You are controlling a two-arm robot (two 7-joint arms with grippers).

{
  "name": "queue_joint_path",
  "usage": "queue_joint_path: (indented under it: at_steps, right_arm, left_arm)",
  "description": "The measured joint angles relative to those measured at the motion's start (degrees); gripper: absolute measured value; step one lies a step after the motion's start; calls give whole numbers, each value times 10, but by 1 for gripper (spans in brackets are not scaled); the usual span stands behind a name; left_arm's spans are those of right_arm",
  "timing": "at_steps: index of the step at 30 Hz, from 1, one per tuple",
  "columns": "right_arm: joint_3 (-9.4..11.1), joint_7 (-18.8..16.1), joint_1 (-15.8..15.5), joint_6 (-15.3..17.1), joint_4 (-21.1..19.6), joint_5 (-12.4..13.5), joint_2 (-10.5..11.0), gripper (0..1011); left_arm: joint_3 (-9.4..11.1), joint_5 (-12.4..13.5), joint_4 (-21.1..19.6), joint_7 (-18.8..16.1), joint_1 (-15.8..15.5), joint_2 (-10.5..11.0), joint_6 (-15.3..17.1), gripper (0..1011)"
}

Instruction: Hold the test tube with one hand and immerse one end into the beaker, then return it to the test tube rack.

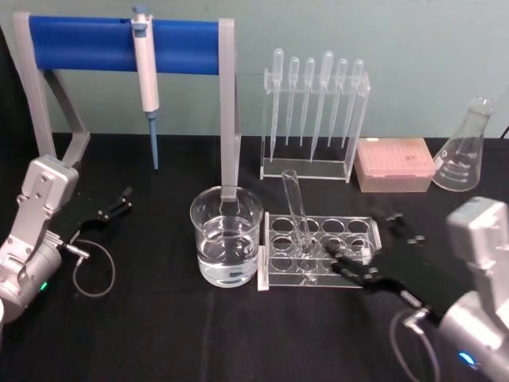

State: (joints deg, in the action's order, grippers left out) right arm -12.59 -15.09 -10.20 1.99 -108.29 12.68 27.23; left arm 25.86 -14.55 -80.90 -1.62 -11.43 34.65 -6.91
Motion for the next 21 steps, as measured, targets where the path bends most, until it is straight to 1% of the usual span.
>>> queue_joint_path:
  at_steps: [2, 3, 5, 6, 8, 9, 11, 15, 16, 17, 18, 19, 20, 21]
  right_arm:
    - [13, 9, -9, -13, 7, 1, -5, 984]
    - [27, 18, -15, -27, 16, 2, -11, 1002]
    - [38, 28, -17, -40, 29, 3, -19, 1002]
    - [50, 38, -17, -53, 42, 3, -27, 1002]
    - [59, 48, -14, -66, 57, 2, -36, 1002]
    - [67, 57, -9, -77, 73, 1, -45, 1002]
    - [73, 66, -2, -82, 88, -3, -54, 1002]
    - [77, 87, 25, -78, 125, -23, -69, 1002]
    - [75, 94, 38, -70, 141, -34, -74, 1002]
    - [73, 97, 44, -65, 147, -40, -76, 1002]
    - [66, 105, 58, -55, 161, -56, -79, 1002]
    - [62, 109, 65, -49, 168, -65, -80, 1002]
    - [62, 109, 65, -49, 168, -65, -80, 1003]
    - [55, 116, 77, -40, 178, -85, -83, 1002]
  left_arm:
    - [0, 0, 0, 0, 0, 0, 0, 1000]
    - [0, 0, 0, 0, 0, 0, 0, 1000]
    - [0, 0, 0, 0, 0, 0, 0, 1000]
    - [0, 0, 0, 0, 0, 0, 0, 1000]
    - [0, 0, 0, 0, 0, 0, 0, 1000]
    - [0, 0, 0, 0, 0, 0, 0, 1000]
    - [0, 0, 0, 0, 0, 0, 0, 1000]
    - [0, 0, 0, 0, 0, 0, 0, 1000]
    - [0, 0, 0, 0, 0, 0, 0, 1000]
    - [0, 0, 0, 0, 0, 0, 0, 1000]
    - [0, 0, 0, 0, 0, 0, 0, 1000]
    - [0, 0, 0, 0, 0, 0, 0, 1000]
    - [0, 0, 0, 0, 0, 0, 0, 1000]
    - [0, 0, 0, 0, 0, 0, 0, 1000]
